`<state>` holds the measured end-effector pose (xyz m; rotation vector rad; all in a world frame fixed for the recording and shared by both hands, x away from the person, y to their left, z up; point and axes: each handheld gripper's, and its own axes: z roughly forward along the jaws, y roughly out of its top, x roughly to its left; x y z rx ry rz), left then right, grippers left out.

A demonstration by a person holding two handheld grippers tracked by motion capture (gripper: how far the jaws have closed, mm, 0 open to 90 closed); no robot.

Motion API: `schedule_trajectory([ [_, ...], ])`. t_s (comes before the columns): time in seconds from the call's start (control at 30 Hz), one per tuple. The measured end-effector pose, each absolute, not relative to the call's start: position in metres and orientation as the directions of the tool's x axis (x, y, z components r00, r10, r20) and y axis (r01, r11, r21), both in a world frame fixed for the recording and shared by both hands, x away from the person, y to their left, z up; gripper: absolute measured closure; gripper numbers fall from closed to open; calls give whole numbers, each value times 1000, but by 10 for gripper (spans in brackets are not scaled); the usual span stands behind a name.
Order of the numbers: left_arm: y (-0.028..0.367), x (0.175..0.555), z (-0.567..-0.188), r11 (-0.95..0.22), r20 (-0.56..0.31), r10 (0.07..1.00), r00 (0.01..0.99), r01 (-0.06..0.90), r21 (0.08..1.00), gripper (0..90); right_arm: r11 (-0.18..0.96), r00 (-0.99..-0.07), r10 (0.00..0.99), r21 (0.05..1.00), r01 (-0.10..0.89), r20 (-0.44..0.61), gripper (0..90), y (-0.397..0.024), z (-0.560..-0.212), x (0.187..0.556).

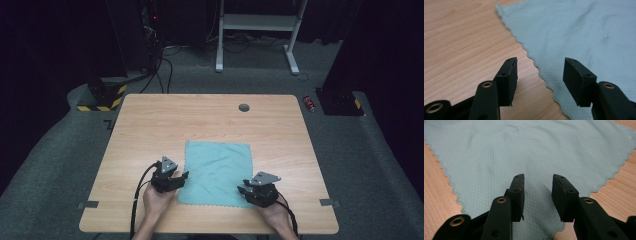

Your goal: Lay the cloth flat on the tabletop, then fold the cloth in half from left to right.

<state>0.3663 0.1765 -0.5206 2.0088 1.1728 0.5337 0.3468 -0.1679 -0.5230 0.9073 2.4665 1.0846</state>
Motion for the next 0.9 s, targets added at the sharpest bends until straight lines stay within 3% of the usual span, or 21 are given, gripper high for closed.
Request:
schedule_trajectory([
  [0.53,175,371,-527,-310,-7,875,483,572,760,388,517,-751,660,739,433,-22,570,-166,-523,345],
  [0.9,180,382,-521,-248,-83,880,467,601,760,430,490,-755,655,762,423,-3,559,-156,-516,350],
])
